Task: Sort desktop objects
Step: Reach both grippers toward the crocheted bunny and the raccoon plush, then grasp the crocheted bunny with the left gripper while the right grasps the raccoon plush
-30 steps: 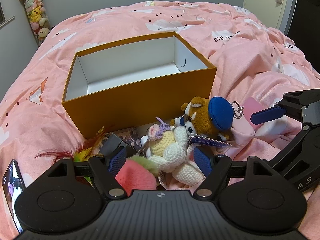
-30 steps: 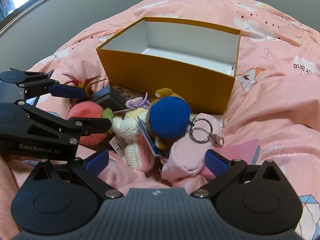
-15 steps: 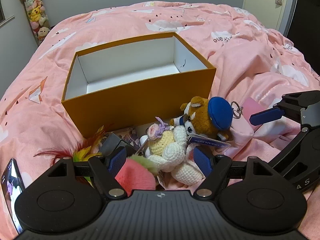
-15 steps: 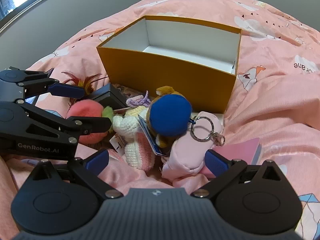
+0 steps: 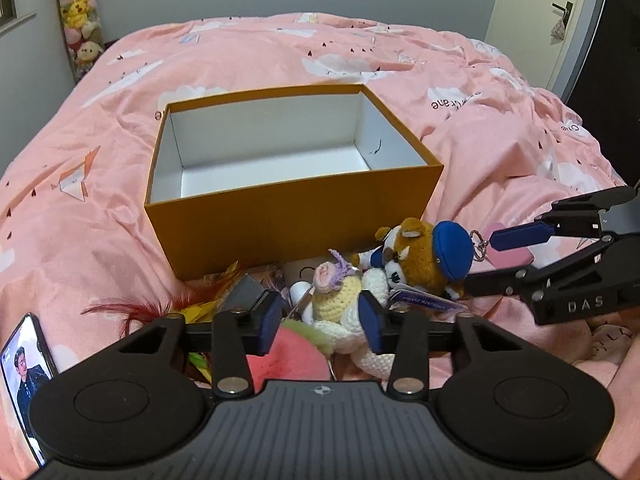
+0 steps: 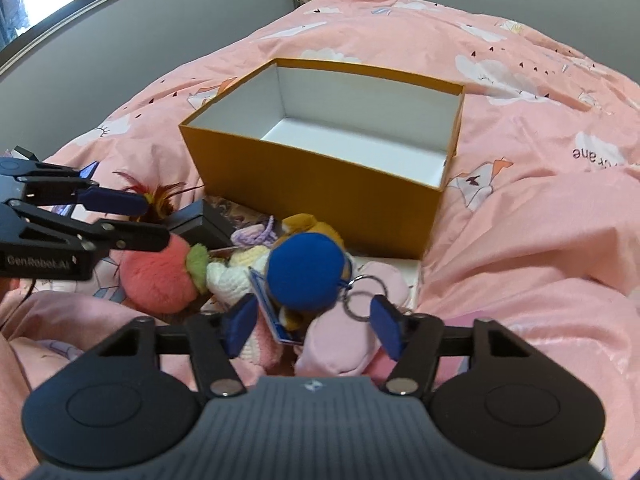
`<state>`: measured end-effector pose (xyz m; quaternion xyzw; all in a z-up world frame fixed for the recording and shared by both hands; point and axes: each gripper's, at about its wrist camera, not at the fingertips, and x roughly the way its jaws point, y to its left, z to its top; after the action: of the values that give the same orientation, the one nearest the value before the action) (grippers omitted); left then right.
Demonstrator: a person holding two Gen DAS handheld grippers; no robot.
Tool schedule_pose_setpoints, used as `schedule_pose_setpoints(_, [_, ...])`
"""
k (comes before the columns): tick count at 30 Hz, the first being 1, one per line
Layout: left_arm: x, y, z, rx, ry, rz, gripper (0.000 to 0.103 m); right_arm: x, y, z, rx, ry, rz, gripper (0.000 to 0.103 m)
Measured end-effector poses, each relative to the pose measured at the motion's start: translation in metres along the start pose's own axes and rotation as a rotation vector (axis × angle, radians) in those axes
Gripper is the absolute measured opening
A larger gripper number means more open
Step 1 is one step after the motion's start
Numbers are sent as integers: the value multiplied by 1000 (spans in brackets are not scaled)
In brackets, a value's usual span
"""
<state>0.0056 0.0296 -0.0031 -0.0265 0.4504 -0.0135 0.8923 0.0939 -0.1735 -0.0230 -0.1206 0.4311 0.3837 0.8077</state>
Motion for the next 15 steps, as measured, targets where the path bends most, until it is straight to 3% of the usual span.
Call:
schedule_pose_setpoints(5, [6,-1,-1,34,33,-28,43,2,-4,2,-3,6,8,60])
schedule_pose_setpoints(10, [28,-14,1,113,86,-66,51,9,-2,12,-19,-6,21,61])
schedule_pose_setpoints(15, [58,-24,0,166,162,-79,54,20,4,20,-76,-2,27,67])
